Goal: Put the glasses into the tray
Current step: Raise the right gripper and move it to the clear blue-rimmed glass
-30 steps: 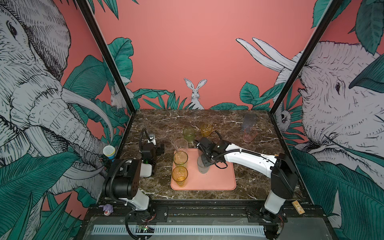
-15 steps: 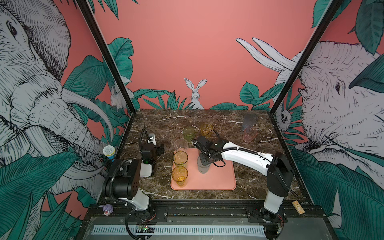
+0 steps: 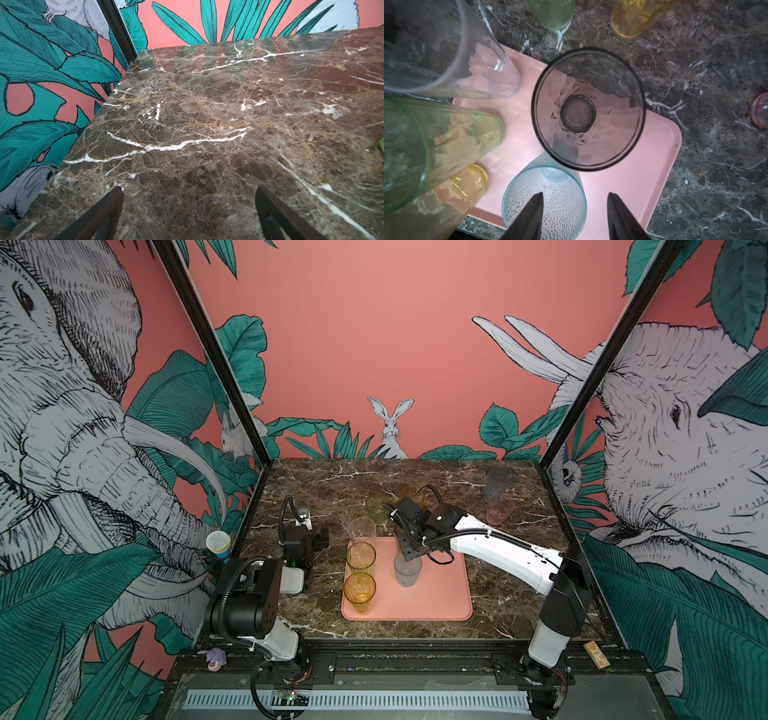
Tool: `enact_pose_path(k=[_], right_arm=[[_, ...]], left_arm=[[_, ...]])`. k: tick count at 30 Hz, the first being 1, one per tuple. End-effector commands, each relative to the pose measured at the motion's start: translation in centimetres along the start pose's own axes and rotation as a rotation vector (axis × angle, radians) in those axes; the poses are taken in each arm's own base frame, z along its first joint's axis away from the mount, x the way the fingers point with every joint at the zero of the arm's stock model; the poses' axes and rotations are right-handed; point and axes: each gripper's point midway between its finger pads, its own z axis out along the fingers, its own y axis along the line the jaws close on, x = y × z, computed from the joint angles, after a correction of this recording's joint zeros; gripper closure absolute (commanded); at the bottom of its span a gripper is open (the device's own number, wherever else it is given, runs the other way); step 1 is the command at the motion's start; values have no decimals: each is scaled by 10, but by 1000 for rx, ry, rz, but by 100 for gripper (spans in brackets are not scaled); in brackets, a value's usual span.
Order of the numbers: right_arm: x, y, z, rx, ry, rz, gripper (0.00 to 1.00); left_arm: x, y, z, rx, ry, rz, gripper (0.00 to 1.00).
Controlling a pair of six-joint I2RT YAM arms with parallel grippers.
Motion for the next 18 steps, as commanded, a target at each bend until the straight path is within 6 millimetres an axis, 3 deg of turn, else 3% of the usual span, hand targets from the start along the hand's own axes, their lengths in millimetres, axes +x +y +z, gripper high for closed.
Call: enact_pose_path(k=[1,9,18], right_arm=[[-14,-21,-33,41,-55,-13,48],[-53,-82,-51,98,-133,77,48],[-100,-176,-54,177,-198,238,47]], left_arm=[[-13,-1,0,6,-33,8,0],[-13,-1,0,6,-33,9,0],[-12,-1,-1,7,-32,7,1]])
